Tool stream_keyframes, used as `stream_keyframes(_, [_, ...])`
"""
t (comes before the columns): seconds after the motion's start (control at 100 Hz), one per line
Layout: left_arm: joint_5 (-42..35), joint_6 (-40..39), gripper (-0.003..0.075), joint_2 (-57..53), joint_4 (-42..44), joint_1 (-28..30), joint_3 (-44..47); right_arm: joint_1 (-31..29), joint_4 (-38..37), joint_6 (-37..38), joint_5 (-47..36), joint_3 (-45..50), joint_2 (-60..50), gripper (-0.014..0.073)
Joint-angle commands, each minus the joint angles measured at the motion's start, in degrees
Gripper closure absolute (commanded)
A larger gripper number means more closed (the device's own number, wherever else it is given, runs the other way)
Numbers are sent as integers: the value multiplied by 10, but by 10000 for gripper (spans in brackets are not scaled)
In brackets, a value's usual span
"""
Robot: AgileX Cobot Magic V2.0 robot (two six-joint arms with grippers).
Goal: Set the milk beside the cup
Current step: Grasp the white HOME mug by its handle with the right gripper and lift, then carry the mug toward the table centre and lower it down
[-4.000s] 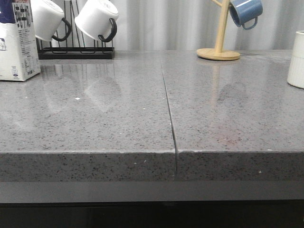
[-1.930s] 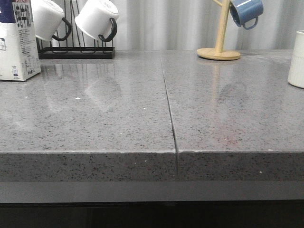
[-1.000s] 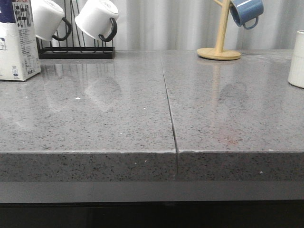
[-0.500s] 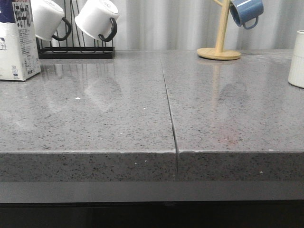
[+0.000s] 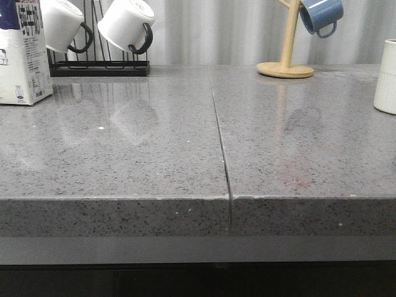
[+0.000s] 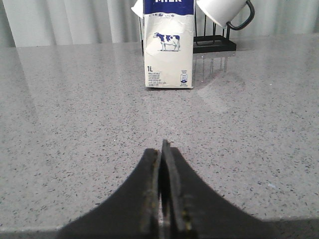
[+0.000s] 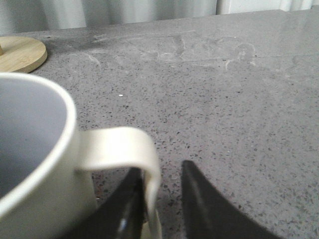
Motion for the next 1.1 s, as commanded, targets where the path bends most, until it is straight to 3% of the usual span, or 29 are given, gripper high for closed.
stream_keyframes(0.0, [-43,0,741,-17,-4,1,26,-2,-7,0,-46,-17,-22,538])
stream_keyframes(0.13, [-43,0,741,-17,-4,1,26,-2,-7,0,-49,-17,-22,664])
stream_keyframes(0.34, [-43,0,741,-17,-4,1,26,14,-7,6,-65,-17,-26,661])
stream_keyframes(0.81, [-43,0,741,-17,-4,1,26,229,-8,7,-81,-70,-35,659])
stream_keyframes(1.09, [-43,0,741,-17,-4,1,26,310,-8,6,-44,-126,8,659])
